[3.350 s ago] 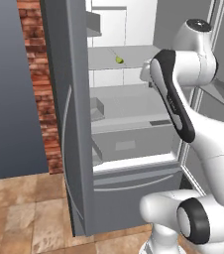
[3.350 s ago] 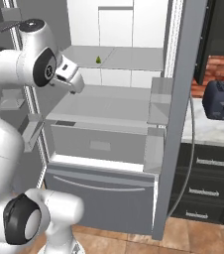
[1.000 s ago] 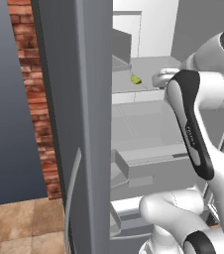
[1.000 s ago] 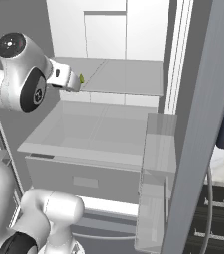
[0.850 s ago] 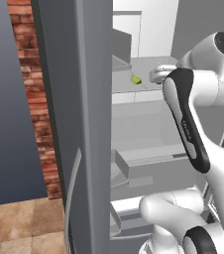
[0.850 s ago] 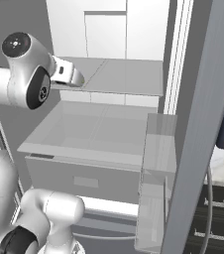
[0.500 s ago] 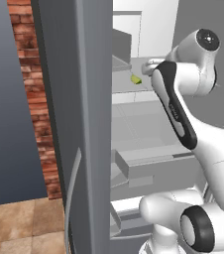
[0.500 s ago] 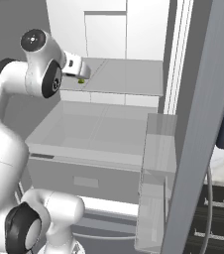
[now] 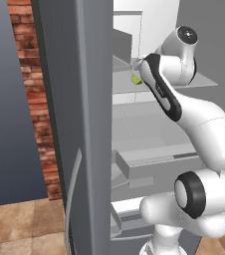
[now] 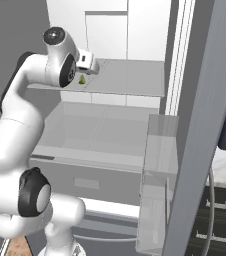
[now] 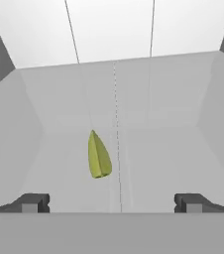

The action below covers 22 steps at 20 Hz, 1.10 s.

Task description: There is a bowl on the dining counter. Grab a lemon wedge from the fridge and place it in the bowl. Then get the liquor bottle and glass cup from the cabinet and place them next to the bowl.

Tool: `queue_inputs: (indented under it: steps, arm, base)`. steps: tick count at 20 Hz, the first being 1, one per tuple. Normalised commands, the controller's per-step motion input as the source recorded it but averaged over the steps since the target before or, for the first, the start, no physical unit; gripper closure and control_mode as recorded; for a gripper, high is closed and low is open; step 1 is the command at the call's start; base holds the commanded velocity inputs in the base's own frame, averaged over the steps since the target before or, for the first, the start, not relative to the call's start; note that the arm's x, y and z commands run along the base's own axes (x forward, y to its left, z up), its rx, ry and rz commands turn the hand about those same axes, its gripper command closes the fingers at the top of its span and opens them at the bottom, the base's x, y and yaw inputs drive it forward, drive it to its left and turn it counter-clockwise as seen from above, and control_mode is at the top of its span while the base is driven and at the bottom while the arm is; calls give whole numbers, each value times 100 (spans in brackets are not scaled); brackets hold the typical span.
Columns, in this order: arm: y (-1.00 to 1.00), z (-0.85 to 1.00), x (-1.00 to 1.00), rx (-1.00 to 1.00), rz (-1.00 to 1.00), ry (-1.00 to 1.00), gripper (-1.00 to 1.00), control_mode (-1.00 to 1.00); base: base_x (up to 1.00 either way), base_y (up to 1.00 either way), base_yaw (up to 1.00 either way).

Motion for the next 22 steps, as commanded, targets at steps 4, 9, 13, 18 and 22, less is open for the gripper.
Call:
queue_inputs:
  steps: [4, 9, 13, 18, 22]
  arm:
    - [0, -33, 65, 0, 5, 5, -100, -100]
    - [0, -45, 43, 0, 6, 7, -100, -100]
    - [1, -30, 34, 0, 5, 3, -100, -100]
    - [1, -17, 38, 0, 5, 3, -100, -100]
    - [8, -16, 13, 0, 4, 1, -100, -100]
  base:
    - [0, 0, 0]
    - [0, 0, 0]
    - [0, 0, 0]
    - [0, 0, 0]
    - [0, 0, 0]
